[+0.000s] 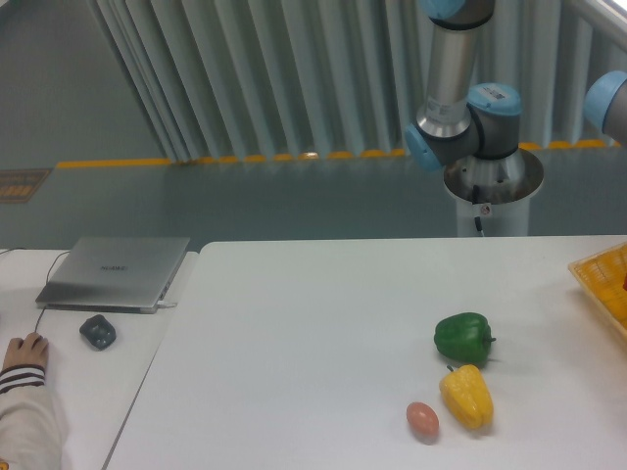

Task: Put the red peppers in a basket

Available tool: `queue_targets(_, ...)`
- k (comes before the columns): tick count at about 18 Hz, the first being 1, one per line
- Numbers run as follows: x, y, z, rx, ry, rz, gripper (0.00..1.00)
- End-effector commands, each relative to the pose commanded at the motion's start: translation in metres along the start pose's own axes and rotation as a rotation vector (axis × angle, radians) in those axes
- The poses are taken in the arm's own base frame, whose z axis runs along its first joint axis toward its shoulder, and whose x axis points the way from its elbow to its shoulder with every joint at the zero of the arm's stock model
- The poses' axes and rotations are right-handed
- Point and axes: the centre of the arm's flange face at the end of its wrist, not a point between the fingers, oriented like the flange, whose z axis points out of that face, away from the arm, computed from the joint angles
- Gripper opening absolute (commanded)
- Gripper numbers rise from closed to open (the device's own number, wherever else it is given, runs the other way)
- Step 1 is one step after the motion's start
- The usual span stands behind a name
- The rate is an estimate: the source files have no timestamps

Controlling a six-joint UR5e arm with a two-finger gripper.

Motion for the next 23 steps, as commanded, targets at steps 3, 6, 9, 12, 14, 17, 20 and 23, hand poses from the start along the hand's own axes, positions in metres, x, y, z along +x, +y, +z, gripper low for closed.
queue_targets(3, 0.000, -0.001, 0.002, 0.006, 0.002, -0.007, 1.00)
queue_targets(6, 0.000, -0.002, 0.001, 0.009, -0.003, -0.011, 1.00)
queue_targets(9, -0.003, -0.013, -0.004, 0.048, -0.029, -0.113, 1.00)
queue_targets(12, -0.011, -0.039, -0.007, 0.092, -0.046, -0.248, 1.00)
queue_targets(14, -0.019, -0.062, -0.011, 0.079, -0.077, -0.314, 1.00)
queue_targets(17, -0.025, -0.075, -0.012, 0.079, -0.098, -0.365, 1.00)
queue_targets(20, -0.035, -0.100, -0.015, 0.087, -0.131, -0.438, 1.00)
queue_targets(23, -0.046, -0.125, -0.010, 0.090, -0.163, -0.485, 1.00)
